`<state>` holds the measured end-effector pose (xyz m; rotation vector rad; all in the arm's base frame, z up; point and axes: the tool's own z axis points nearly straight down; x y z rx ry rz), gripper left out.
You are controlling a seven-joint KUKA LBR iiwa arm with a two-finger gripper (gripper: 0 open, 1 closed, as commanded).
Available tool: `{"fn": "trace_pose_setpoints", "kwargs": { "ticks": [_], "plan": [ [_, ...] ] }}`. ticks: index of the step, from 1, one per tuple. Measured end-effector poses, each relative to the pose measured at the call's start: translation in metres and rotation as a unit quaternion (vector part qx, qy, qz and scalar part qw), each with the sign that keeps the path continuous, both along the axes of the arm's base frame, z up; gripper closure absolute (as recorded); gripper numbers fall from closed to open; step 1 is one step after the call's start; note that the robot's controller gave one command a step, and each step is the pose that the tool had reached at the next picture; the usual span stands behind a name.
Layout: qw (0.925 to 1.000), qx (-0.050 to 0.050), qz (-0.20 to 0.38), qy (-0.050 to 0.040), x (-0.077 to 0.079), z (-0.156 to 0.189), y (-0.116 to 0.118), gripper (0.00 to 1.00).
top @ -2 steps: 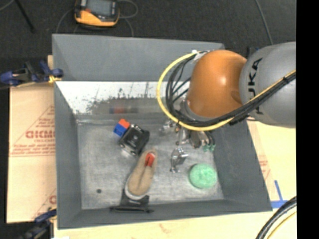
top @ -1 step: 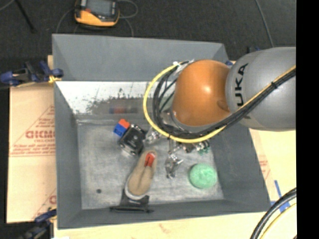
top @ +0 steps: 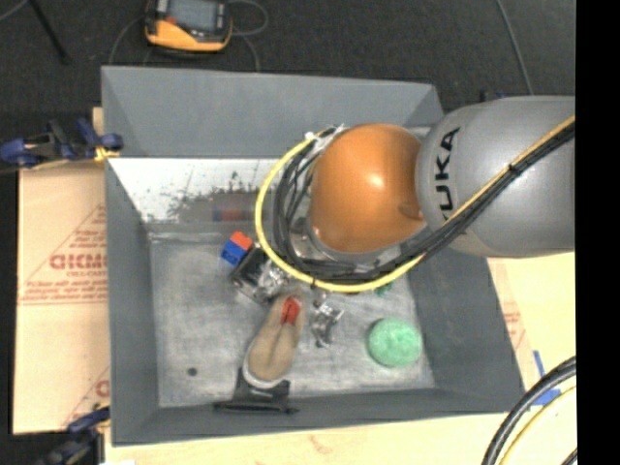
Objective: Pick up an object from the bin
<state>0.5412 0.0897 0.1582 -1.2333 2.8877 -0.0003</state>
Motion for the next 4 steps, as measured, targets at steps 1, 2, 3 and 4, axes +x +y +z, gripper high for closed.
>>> {"fn": "trace_pose_setpoints", "kwargs": {
  "ticks": [1, 2, 3, 4],
  "plan": [
    [0.9951, 0.000, 0.099, -0.0019, -0.005, -0.063, 0.004, 0.00],
    [0.9769, 0.001, 0.214, -0.0002, 0.003, -0.086, 0.011, 1.00],
    [0.9769, 0.001, 0.214, -0.0002, 0.003, -0.086, 0.011, 1.00],
    [0.9770, 0.001, 0.213, 0.0006, 0.002, -0.083, 0.011, 1.00]
  ]
}}
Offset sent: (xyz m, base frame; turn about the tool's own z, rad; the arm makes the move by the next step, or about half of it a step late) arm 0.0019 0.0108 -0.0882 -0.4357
